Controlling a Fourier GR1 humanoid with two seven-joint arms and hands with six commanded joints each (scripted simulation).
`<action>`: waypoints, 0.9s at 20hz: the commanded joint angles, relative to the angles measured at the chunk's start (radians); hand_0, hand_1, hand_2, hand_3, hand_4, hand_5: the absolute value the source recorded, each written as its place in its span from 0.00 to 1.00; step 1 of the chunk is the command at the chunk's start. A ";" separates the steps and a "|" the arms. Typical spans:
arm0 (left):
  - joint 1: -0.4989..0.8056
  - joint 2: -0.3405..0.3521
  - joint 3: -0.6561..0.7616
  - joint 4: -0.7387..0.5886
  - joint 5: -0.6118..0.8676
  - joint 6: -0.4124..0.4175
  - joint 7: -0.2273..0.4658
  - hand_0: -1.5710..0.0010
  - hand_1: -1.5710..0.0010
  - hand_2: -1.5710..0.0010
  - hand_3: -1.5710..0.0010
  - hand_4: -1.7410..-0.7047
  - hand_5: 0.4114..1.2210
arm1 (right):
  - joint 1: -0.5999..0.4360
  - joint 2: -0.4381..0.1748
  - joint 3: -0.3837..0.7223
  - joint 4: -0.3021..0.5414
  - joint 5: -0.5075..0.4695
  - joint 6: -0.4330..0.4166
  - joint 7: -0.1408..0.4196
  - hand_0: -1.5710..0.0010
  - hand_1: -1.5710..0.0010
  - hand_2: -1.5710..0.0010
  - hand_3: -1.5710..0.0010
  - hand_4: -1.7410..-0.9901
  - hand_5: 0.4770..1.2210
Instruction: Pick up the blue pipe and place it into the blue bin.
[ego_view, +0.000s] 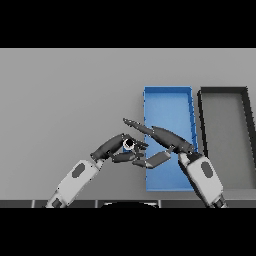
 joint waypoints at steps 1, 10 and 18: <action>0.006 -0.003 -0.004 -0.005 -0.003 0.002 -0.007 0.00 0.00 0.00 0.03 0.00 1.00 | -0.013 0.009 0.012 0.008 0.003 0.005 0.008 1.00 1.00 1.00 1.00 0.68 0.07; -0.018 0.041 -0.020 0.008 -0.070 -0.018 0.070 0.25 0.31 0.32 0.34 0.06 1.00 | -0.179 0.114 0.068 0.160 0.012 0.066 0.038 0.78 0.76 0.76 0.81 0.54 0.04; 0.031 -0.018 0.035 -0.017 -0.097 -0.045 0.095 0.17 0.18 0.24 0.21 0.07 1.00 | -0.207 0.127 0.101 0.212 -0.111 0.063 -0.045 0.14 0.15 0.14 0.20 0.36 0.58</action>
